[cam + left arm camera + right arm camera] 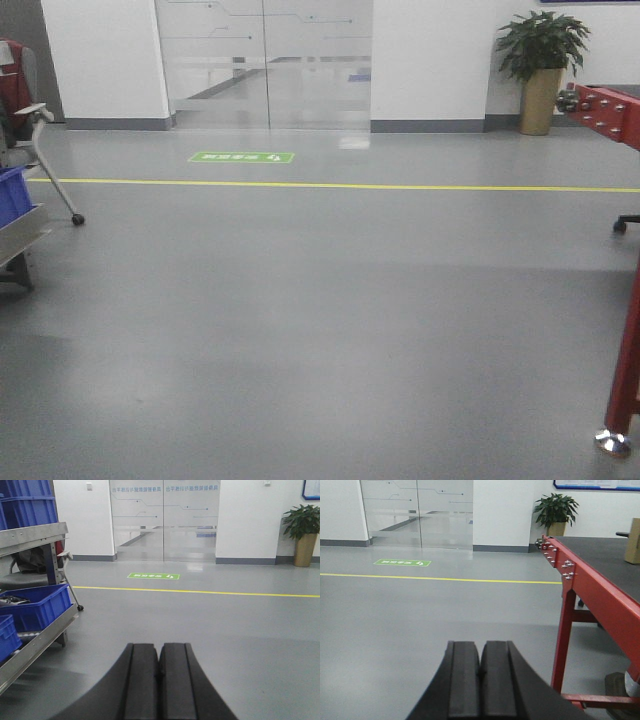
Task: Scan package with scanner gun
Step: 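Drive the base forward and turn toward the grey felt table, then lower the open left gripper over the tall cardboard box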
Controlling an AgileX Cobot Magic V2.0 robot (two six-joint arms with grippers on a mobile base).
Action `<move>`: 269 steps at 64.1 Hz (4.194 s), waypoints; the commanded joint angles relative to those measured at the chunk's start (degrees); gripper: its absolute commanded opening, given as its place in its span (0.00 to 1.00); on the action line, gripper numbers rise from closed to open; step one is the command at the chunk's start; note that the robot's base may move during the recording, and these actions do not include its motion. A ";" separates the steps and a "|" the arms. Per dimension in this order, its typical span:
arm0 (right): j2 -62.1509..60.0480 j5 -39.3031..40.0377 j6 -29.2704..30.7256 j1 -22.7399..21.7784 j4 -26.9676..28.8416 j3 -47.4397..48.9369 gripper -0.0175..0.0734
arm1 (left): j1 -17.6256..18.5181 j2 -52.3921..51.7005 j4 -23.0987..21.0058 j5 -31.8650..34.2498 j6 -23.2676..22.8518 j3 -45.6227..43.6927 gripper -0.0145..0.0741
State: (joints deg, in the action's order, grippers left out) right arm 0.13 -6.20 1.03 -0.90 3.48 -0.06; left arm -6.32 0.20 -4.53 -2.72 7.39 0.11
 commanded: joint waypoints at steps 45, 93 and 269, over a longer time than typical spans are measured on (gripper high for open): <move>-0.13 1.18 -0.03 -0.18 -0.55 0.06 0.03 | 0.35 -0.20 -0.47 0.69 0.01 -0.11 0.04; -0.13 1.18 -0.03 -0.18 -0.55 0.06 0.03 | 0.35 -0.20 -0.47 0.69 0.01 -0.11 0.04; -0.13 1.18 -0.03 0.09 -0.55 0.06 0.03 | 0.42 -0.20 -0.47 0.69 0.01 -0.11 0.04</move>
State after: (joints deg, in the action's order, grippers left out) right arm 0.13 -6.20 1.03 -0.90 3.48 -0.06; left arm -6.32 0.20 -4.53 -2.72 7.39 0.11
